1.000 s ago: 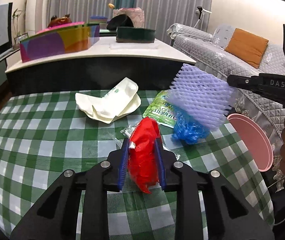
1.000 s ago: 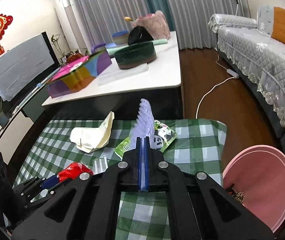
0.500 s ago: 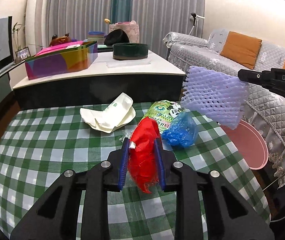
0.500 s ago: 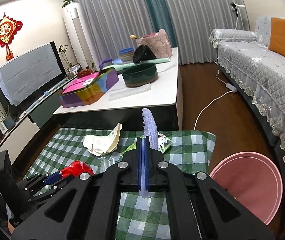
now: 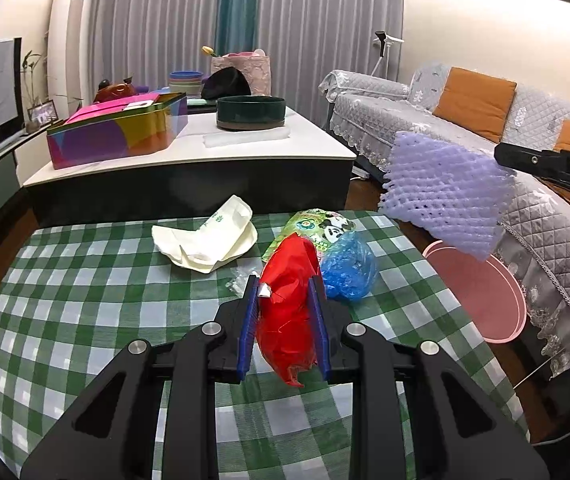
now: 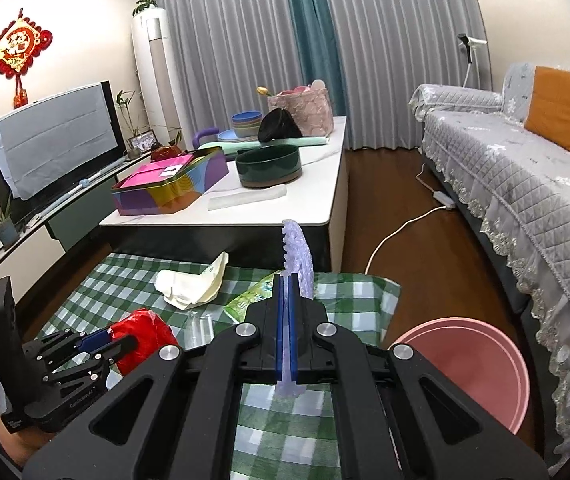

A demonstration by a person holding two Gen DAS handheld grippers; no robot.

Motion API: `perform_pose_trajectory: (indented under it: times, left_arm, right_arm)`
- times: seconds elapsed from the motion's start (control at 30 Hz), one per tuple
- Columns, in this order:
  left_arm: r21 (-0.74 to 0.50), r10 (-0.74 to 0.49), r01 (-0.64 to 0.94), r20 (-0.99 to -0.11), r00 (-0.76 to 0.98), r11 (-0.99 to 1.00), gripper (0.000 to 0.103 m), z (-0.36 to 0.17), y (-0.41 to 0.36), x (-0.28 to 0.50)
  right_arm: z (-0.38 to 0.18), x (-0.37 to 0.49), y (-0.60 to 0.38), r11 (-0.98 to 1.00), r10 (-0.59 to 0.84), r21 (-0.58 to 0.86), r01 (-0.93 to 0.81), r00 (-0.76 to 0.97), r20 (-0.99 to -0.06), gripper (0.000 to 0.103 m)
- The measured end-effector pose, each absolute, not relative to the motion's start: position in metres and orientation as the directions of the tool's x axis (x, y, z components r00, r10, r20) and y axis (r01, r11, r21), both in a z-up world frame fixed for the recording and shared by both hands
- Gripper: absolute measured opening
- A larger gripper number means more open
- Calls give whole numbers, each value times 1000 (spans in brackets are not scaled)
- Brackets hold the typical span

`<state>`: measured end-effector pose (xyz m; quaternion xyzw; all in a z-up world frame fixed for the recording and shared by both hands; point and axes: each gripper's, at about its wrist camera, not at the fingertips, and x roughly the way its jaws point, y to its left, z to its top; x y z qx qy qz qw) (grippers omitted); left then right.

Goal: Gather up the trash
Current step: 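Carry the red bag with the left tool while the right tool carries the lavender net to the bin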

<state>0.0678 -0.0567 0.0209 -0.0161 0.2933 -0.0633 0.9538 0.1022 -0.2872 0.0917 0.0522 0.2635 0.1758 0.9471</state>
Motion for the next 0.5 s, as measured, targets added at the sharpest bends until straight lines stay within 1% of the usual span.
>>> perform_pose_trajectory:
  times: [0.5]
  left_arm:
    - [-63,-161,152,-546,822,986,24,26,-90,71]
  right_arm:
    - [97,87,-326,955,295,178,-239,836,-462,2]
